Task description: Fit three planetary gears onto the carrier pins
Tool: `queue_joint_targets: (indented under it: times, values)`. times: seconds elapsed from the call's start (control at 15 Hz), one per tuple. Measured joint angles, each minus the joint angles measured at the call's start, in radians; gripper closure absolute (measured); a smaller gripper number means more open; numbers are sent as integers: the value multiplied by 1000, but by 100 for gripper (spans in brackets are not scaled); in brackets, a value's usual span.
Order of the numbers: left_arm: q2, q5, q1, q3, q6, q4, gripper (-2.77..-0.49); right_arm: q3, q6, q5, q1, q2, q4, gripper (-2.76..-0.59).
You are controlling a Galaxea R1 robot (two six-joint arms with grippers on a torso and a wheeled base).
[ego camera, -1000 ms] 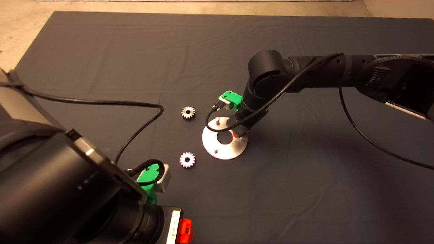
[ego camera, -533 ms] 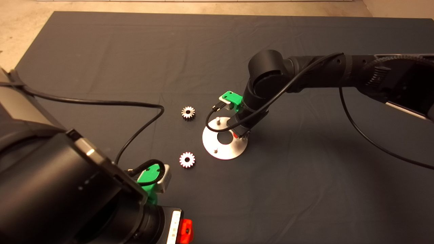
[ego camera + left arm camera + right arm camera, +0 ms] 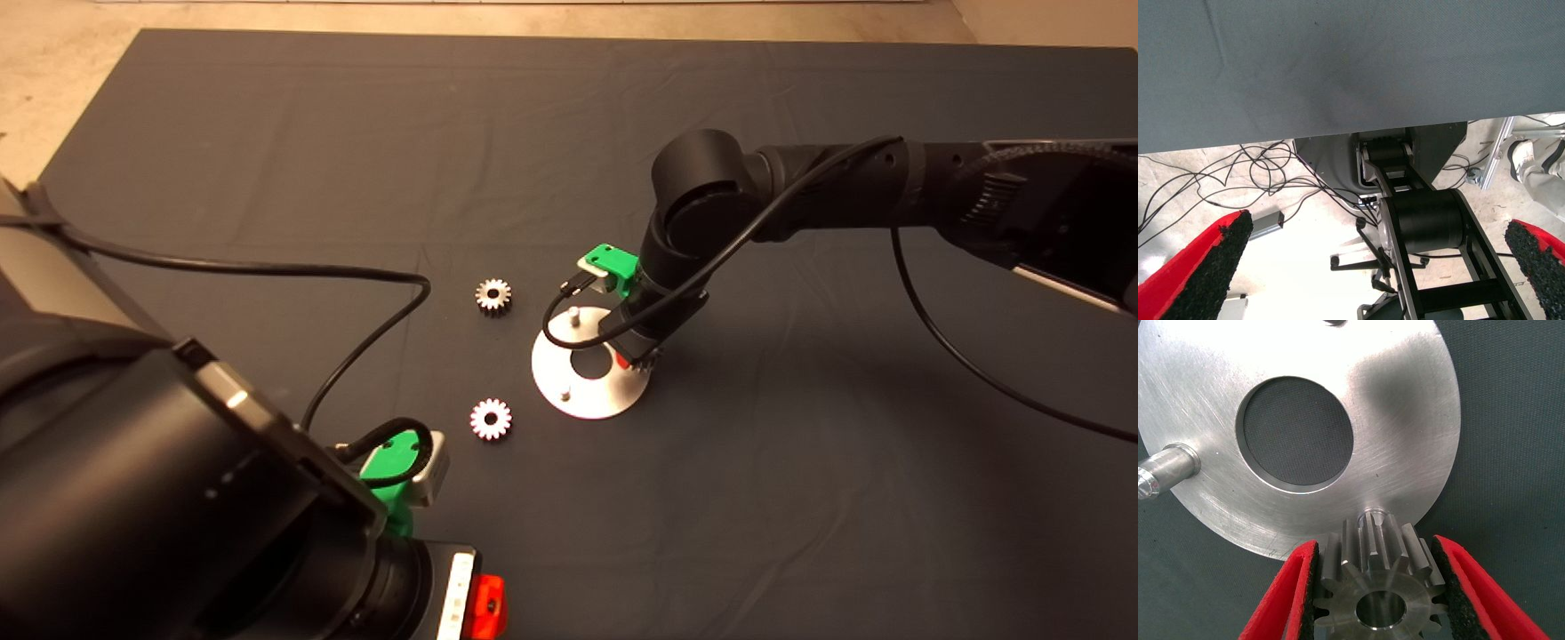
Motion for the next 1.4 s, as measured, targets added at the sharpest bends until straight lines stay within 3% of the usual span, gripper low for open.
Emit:
queue_joint_targets:
  times: [0.47,1.4]
  values:
    - [0,0,0,0,0,0,-276,-1,0,0,22,0,17,-110]
    - [3,0,6,0,0,0,-276,-1,0,-1,22,0,26,-110]
